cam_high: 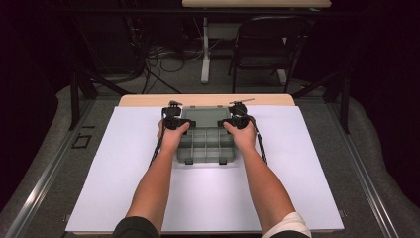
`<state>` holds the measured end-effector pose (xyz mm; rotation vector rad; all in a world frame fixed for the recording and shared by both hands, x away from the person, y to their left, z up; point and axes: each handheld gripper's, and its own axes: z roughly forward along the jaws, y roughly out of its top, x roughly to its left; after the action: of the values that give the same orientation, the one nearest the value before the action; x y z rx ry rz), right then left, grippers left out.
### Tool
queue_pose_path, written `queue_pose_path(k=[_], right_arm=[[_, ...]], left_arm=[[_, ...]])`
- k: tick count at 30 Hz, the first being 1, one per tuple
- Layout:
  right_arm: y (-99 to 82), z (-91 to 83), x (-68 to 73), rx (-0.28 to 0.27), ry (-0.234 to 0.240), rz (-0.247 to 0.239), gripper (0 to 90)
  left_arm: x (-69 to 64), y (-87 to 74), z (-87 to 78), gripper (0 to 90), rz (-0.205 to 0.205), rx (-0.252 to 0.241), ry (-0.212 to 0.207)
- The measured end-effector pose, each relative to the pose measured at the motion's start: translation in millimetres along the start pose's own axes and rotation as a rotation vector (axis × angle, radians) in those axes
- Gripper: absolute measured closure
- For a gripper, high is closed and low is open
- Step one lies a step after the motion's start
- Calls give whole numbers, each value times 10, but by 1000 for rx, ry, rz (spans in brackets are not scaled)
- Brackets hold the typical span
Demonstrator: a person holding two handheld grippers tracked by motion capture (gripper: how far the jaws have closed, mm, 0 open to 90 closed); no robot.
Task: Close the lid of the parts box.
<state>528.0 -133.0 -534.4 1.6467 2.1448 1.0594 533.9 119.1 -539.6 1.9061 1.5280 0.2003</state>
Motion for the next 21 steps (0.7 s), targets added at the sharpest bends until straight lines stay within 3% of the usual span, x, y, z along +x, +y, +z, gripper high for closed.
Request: queue_pose_path(k=[7, 21], right_arm=[[1, 3, 5, -6, 0, 3, 321], [-7, 28, -19, 1, 12, 21, 311]], left_arm=[[-10, 4, -3, 297, 9, 0, 11], [11, 3, 23, 276, 2, 3, -5]])
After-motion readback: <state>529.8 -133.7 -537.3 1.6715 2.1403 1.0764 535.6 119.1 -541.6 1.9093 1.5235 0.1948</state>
